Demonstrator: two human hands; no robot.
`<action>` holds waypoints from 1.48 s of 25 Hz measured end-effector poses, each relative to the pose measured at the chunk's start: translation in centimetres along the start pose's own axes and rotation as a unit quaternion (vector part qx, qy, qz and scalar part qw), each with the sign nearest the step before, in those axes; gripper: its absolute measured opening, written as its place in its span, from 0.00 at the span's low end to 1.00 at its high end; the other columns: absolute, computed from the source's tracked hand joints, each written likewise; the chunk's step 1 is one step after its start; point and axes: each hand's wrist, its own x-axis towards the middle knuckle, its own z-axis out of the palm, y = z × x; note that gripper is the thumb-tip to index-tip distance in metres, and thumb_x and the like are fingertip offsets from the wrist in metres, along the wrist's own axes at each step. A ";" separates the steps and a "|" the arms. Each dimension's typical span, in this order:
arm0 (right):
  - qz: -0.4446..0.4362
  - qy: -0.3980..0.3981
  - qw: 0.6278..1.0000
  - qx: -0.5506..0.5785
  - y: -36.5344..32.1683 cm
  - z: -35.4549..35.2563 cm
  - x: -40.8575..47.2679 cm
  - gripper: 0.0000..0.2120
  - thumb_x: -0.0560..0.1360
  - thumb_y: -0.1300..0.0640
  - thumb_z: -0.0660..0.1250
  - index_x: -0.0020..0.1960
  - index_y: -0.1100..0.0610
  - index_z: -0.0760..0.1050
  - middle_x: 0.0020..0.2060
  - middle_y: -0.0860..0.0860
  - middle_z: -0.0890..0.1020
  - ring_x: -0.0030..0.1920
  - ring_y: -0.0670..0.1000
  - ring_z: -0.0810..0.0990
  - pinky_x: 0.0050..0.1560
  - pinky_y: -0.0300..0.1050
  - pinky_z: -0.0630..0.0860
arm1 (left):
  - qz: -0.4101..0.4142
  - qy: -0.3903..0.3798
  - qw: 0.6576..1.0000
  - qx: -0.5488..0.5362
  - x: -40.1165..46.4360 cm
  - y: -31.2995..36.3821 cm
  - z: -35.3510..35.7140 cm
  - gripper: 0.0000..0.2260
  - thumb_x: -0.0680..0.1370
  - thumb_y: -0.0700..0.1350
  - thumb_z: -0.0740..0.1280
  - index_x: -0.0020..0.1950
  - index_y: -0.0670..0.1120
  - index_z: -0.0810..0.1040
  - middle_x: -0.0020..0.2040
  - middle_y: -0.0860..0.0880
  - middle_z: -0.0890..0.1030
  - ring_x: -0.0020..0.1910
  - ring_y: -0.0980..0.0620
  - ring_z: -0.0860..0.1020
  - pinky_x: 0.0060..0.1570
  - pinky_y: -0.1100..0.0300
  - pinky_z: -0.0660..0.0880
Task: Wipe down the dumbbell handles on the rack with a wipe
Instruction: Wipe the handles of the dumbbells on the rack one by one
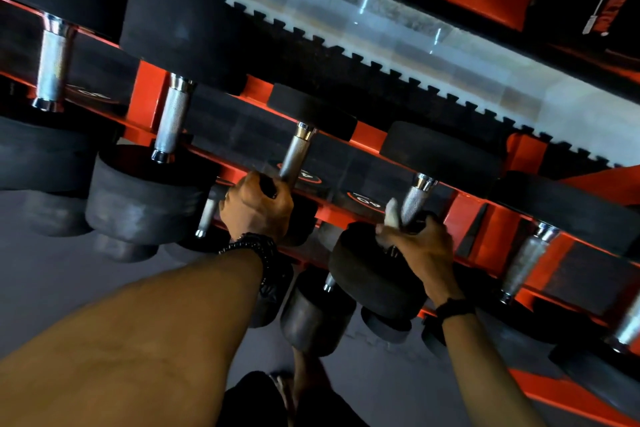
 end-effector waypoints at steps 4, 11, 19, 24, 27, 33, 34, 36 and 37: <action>-0.047 0.170 0.971 0.159 -1.0 -1.2 1.8 0.16 0.66 0.57 0.80 0.39 0.56 0.72 0.32 0.51 0.79 0.31 0.44 0.77 0.33 0.37 0.74 | 0.000 -0.003 1.000 0.010 0.0 0.1 0.0 0.16 0.72 0.54 0.61 0.43 0.42 0.80 0.43 0.37 0.83 0.44 0.33 0.79 0.44 0.47 0.72; 0.022 0.073 0.983 0.168 1.8 -0.2 -2.2 0.11 0.66 0.67 0.78 0.39 0.55 0.79 0.35 0.49 0.82 0.32 0.39 0.79 0.36 0.34 0.75 | -0.004 -0.021 1.000 0.019 0.2 -0.3 -0.1 0.18 0.72 0.55 0.60 0.45 0.43 0.79 0.45 0.38 0.83 0.47 0.34 0.79 0.48 0.47 0.72; -0.067 0.130 0.989 0.031 3.0 1.1 -0.5 0.07 0.74 0.60 0.67 0.37 0.57 0.78 0.28 0.52 0.79 0.28 0.42 0.75 0.31 0.48 0.77 | 0.001 -0.011 1.000 0.016 0.2 -0.4 0.1 0.11 0.76 0.50 0.66 0.45 0.42 0.80 0.45 0.37 0.82 0.47 0.33 0.79 0.48 0.47 0.72; 0.114 0.039 0.959 0.257 1.1 -0.2 3.0 0.09 0.66 0.71 0.60 0.44 0.71 0.76 0.45 0.70 0.82 0.38 0.56 0.78 0.37 0.48 0.75 | 0.011 -0.005 1.000 0.007 0.2 -0.5 0.3 0.13 0.75 0.52 0.64 0.43 0.42 0.79 0.44 0.37 0.82 0.46 0.34 0.78 0.47 0.47 0.71; 0.108 -0.009 0.930 0.350 -1.0 -0.4 2.8 0.10 0.63 0.70 0.58 0.38 0.64 0.77 0.38 0.56 0.85 0.36 0.52 0.80 0.34 0.41 0.76 | 0.004 -0.001 1.000 0.013 0.2 -0.5 0.3 0.11 0.77 0.50 0.67 0.44 0.42 0.79 0.44 0.37 0.82 0.47 0.33 0.78 0.48 0.47 0.70; 0.102 -0.188 0.888 0.406 -2.1 -1.8 2.1 0.20 0.61 0.68 0.55 0.51 0.69 0.73 0.37 0.59 0.81 0.44 0.52 0.81 0.58 0.45 0.76 | 0.011 0.010 1.000 0.011 0.1 -0.4 0.2 0.11 0.76 0.49 0.68 0.43 0.41 0.78 0.43 0.36 0.82 0.45 0.33 0.78 0.46 0.47 0.70; 0.104 -0.177 0.869 0.449 -2.8 -2.1 3.3 0.19 0.63 0.71 0.53 0.52 0.67 0.72 0.36 0.59 0.80 0.44 0.53 0.80 0.61 0.47 0.75 | 0.009 0.011 1.000 0.013 0.0 -0.3 0.3 0.11 0.77 0.49 0.68 0.43 0.41 0.78 0.43 0.36 0.82 0.45 0.33 0.78 0.46 0.47 0.71; 0.105 -0.170 0.867 0.458 -2.7 -1.7 3.1 0.19 0.68 0.73 0.51 0.53 0.65 0.73 0.37 0.57 0.78 0.45 0.52 0.79 0.59 0.45 0.76 | 0.010 0.021 1.000 0.008 0.0 -0.3 0.4 0.11 0.76 0.48 0.68 0.42 0.41 0.78 0.43 0.35 0.82 0.45 0.32 0.78 0.46 0.46 0.71; 0.105 -0.189 0.879 0.426 -2.0 -1.2 2.0 0.18 0.68 0.73 0.53 0.53 0.65 0.74 0.38 0.57 0.79 0.44 0.52 0.79 0.56 0.42 0.77 | 0.011 0.026 1.000 0.006 0.1 -0.4 0.5 0.11 0.76 0.48 0.69 0.42 0.40 0.79 0.42 0.35 0.82 0.44 0.32 0.78 0.46 0.45 0.72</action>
